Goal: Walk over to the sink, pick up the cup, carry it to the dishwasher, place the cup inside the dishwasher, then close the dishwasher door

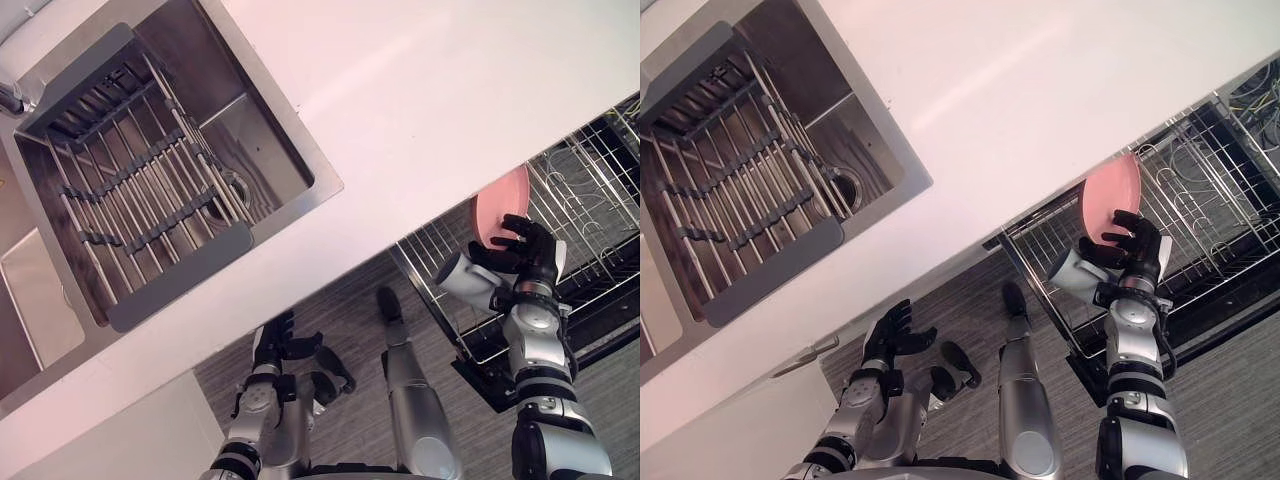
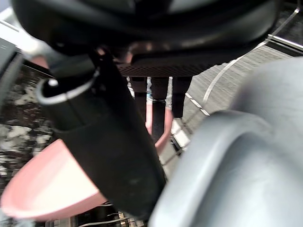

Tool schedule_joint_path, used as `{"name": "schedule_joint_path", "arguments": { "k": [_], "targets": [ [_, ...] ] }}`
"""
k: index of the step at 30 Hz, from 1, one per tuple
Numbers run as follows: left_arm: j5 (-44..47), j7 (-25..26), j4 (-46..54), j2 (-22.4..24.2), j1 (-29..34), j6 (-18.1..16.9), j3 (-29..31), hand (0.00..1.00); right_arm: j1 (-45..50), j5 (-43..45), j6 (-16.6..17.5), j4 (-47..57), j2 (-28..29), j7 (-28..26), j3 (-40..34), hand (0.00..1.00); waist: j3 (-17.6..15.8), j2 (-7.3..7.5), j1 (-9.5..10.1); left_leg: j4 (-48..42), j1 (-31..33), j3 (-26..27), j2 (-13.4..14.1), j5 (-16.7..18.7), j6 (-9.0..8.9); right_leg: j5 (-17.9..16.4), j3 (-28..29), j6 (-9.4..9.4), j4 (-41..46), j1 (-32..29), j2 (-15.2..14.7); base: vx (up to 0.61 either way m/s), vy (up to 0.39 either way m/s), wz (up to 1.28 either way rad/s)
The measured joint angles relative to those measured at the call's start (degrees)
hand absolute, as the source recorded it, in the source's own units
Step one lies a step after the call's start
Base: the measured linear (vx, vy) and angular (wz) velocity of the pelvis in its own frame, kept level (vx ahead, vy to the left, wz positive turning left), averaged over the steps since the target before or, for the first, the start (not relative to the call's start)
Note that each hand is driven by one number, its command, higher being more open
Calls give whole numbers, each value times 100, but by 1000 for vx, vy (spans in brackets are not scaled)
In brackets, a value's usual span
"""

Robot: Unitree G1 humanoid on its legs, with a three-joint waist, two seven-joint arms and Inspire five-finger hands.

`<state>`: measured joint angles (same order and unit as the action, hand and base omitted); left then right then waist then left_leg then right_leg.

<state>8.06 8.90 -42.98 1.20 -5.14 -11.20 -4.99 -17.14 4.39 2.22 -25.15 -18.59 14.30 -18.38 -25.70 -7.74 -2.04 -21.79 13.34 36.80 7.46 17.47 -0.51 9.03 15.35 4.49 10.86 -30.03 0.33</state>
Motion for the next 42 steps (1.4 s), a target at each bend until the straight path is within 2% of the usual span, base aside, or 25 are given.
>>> {"name": "schedule_joint_path", "arguments": {
  "k": [4,6,7,9,12,14,16,20,22,25,27,29,32,33,35,38,41,42],
  "targets": [
    [-4,49,5,13,4,11,7,90,823,-30,-49,1568,190,138,59,90,-8,13,-1,57,-126,-14,4,-19,-9,0,-32,0,-29,124,7,54,-29,1],
    [-13,74,9,21,8,14,20,90,1364,-334,-45,2623,322,276,36,90,-26,67,-16,92,-347,-21,30,-17,-12,-8,-67,-6,-93,370,24,46,-16,-1],
    [-13,74,10,21,8,14,25,90,1424,-371,-40,2728,337,290,34,90,-29,81,-20,94,-371,-22,32,-16,-12,-9,-73,-7,-99,396,25,35,-16,0],
    [-59,76,6,12,39,30,147,90,1811,-721,-8,3426,509,343,18,90,-10,250,-48,118,-490,-30,46,-13,-22,-23,-121,-23,-154,538,31,0,0,0],
    [-145,61,5,9,165,93,239,90,2245,-1036,0,3857,657,368,10,90,73,418,-58,166,-644,-32,53,-22,-39,-40,-154,-32,-181,694,44,40,-22,2],
    [-200,42,4,-2,317,114,292,90,2687,-1291,-2,4222,781,348,9,90,181,539,-64,213,-782,-36,58,-29,-51,-63,-185,-34,-178,816,54,82,-8,1],
    [-318,-46,-7,2,555,189,435,90,3194,-1598,0,4653,898,217,-7,90,493,635,-111,296,-865,-31,47,-37,-63,-100,-221,-27,-183,870,59,88,-3,0],
    [-367,-63,-20,36,821,218,555,90,3657,-1782,182,4918,1169,144,-376,90,867,668,-189,400,-1054,-15,31,-43,-74,-179,-254,-27,-181,1012,67,80,7,0],
    [-369,-69,-31,53,908,219,610,90,3880,-1768,249,4902,1404,151,-718,90,1016,691,-205,462,-1176,0,18,-44,-81,-229,-257,-31,-179,1099,72,56,8,-1],
    [-372,-85,-137,102,1056,260,714,90,4226,-1282,369,4393,1943,235,-1407,90,1275,761,-264,530,-1328,6,-5,-40,-89,-370,-285,-32,-62,1166,72,44,6,1],
    [-372,-103,-235,111,1173,264,773,90,4285,-627,376,3507,2233,393,-1783,90,1318,816,-381,552,-1507,10,-4,-28,-108,-483,-329,-55,43,1291,73,0,0,0],
    [-371,-141,-248,112,1259,282,831,90,4284,-50,370,2613,2304,458,-1938,90,1391,831,-418,561,-1542,44,-1,-10,-130,-552,-371,-97,106,1273,71,13,2,-10],
    [-369,-153,-270,123,1289,303,906,90,4221,711,345,1358,2319,416,-1953,90,1419,799,-435,554,-1582,147,12,16,-170,-572,-434,-122,187,1226,71,3,-7,-18],
    [-362,-154,-277,123,1288,317,921,90,4152,1254,330,828,2320,259,-1950,90,1427,765,-443,539,-1571,185,20,32,-186,-579,-454,-128,214,1185,72,-5,-16,-19],
    [-359,-157,-296,120,1260,319,921,90,4014,1743,311,299,2318,106,-1916,90,1409,738,-448,506,-1557,186,40,51,-205,-584,-480,-135,227,1175,73,-1,-10,-5],
    [-355,-167,-289,120,1144,317,920,90,3671,2549,307,-166,2257,-161,-1627,90,1373,727,-430,389,-1355,179,46,77,-183,-582,-496,-139,287,989,43,0,0,0],
    [-349,-175,-218,121,1056,314,899,90,3118,3181,312,-283,2160,-343,-1315,90,1218,717,-354,292,-1151,131,39,91,-154,-535,-615,-157,316,827,-43,-10,5,9],
    [-348,-179,-217,124,1001,311,887,90,2872,3422,316,-320,2063,-334,-1218,90,1136,673,-321,253,-1037,52,34,95,-137,-524,-671,-148,315,773,-82,-10,7,23]
  ]
}}
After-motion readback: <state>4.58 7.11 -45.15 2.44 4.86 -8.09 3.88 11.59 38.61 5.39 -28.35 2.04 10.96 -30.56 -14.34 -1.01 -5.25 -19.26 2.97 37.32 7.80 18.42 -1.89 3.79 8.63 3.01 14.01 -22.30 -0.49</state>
